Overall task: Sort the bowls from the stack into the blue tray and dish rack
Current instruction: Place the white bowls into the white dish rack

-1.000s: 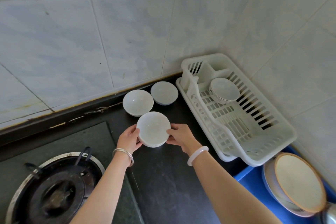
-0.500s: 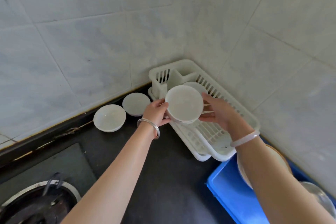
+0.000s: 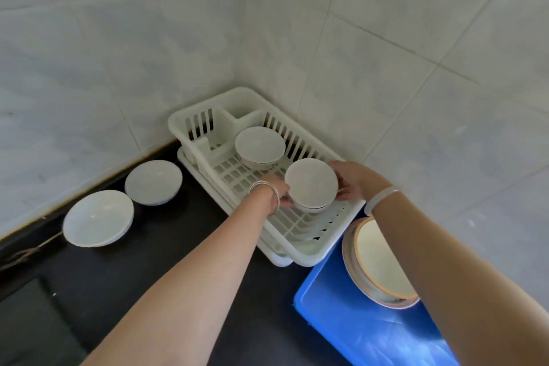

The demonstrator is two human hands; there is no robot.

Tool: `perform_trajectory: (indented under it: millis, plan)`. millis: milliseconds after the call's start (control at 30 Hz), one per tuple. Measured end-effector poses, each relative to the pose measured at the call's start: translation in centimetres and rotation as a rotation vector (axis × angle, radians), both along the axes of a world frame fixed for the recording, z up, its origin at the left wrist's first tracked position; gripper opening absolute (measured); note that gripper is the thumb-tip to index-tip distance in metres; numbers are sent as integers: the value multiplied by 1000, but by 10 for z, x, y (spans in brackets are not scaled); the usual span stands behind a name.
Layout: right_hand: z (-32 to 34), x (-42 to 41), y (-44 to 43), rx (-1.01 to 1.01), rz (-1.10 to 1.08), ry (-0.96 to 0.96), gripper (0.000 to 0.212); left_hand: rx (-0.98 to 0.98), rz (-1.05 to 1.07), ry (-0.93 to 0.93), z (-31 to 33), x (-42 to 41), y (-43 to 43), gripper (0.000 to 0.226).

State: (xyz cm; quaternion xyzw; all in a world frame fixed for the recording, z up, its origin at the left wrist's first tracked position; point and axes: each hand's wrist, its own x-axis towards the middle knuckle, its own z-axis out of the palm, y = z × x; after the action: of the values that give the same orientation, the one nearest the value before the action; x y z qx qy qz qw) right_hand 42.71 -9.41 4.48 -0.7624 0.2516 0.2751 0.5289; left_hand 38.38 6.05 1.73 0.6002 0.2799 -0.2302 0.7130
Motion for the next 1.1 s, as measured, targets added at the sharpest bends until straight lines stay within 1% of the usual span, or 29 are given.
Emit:
perform_trajectory:
  millis: [133, 333, 567, 633, 767, 867, 900, 967, 1000, 1033, 1067, 1100]
  plan:
    - [-14, 12, -1, 9, -21, 35, 44, 45, -30, 33, -12, 10, -5, 38]
    - [-31, 22, 2, -33, 1, 93, 49, 100, -55, 61, -24, 19, -5, 39]
    - [-43, 26, 3, -40, -67, 91, 50, 72, -73, 42, -24, 19, -3, 42]
    - [-45, 25, 4, -68, -60, 65, 45, 66, -80, 44, -22, 18, -3, 41]
    - [-37, 16, 5, -164, -14, 14, 29, 105, -110, 2, -20, 16, -2, 38]
    - [-28, 9, 3, -287, 91, -56, 17, 145, -142, -64, -17, 14, 4, 38]
    - [-25, 7, 3, -342, 141, -97, 16, 170, -151, -86, -15, 12, 7, 38]
    - [-16, -1, 7, -426, 245, -204, 19, 234, -162, -139, -9, 6, 17, 37]
    - [-13, -7, 10, -433, 267, -259, 27, 272, -169, -173, -6, 2, 24, 38]
    - [-9, -13, 15, -421, 264, -301, 34, 318, -176, -206, -3, -3, 32, 40]
    - [-5, -21, 23, -388, 251, -333, 37, 363, -174, -240, 1, -9, 40, 42]
    - [-1, -29, 31, -338, 236, -355, 35, 395, -160, -274, 5, -16, 49, 42]
